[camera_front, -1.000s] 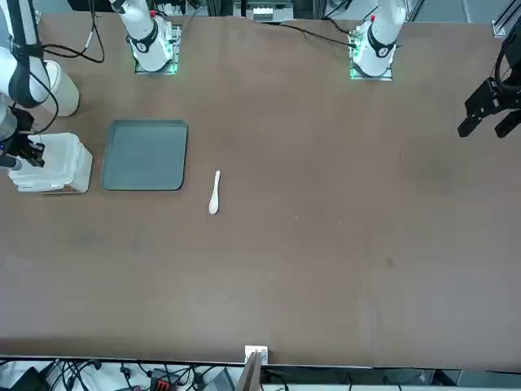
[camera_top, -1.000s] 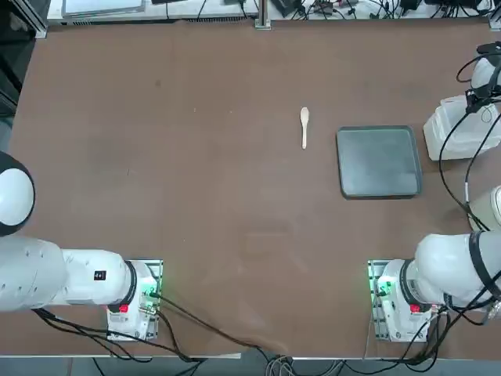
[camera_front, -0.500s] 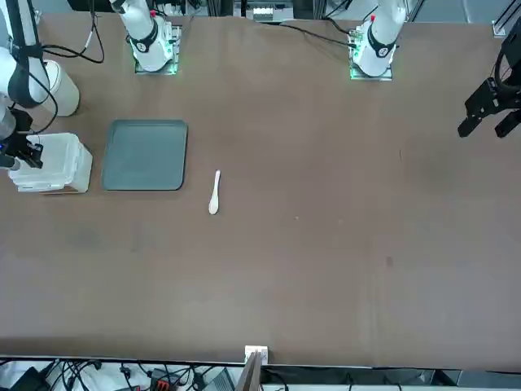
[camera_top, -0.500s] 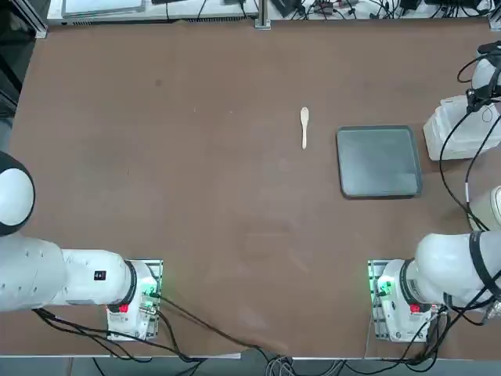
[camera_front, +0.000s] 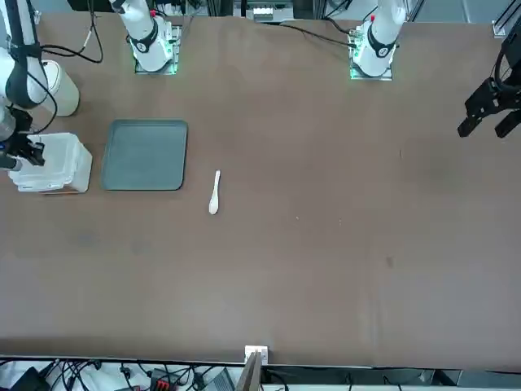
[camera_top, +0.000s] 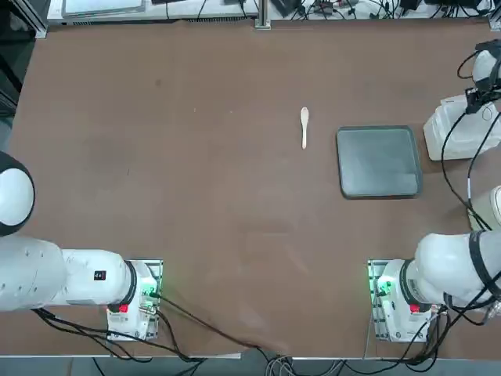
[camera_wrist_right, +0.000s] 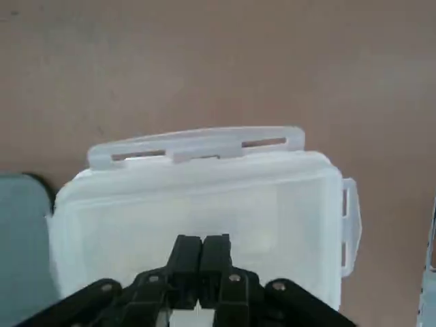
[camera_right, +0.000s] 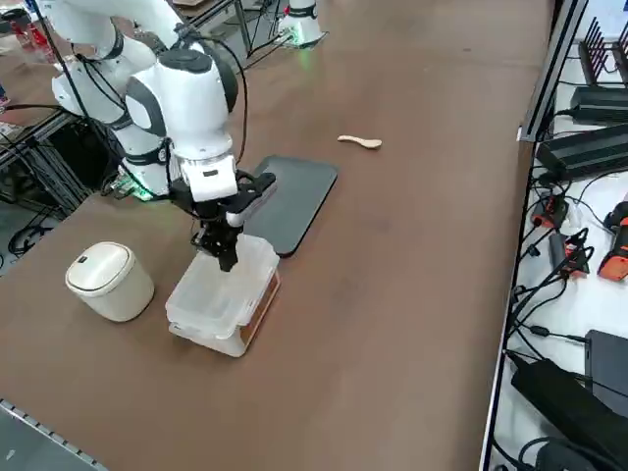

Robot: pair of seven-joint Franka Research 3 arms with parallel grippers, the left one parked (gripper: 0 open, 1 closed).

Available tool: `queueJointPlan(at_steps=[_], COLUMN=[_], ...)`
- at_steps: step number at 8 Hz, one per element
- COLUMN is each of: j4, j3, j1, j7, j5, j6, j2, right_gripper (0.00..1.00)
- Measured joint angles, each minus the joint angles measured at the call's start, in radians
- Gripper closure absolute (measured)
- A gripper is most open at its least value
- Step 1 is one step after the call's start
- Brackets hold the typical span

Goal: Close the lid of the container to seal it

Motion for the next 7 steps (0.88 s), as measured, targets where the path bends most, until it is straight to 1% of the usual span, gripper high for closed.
queueJointPlan(at_steps=[1, 2, 3, 4, 6, 7], j4=[0.052, 0.126, 0.222, 0.316, 0.461, 0.515], j3=[0.002, 0.004, 0.006, 0.007, 0.008, 0.009], j1=[0.025, 0.053, 0.084, 0.112, 0.159, 0.189], j7=[-0.001, -0.007, -0.011, -0.013, 0.007, 0.052], j5=[0.028, 0.057, 0.095, 0.139, 0.198, 0.214], j6=[-0.125, -0.276, -0.430, -0.558, -0.728, -0.791], j2=[-0.028, -0.057, -0.078, -0.088, -0.091, -0.091], right_gripper=[0.98, 0.98, 0.98, 0.97, 0.95, 0.89])
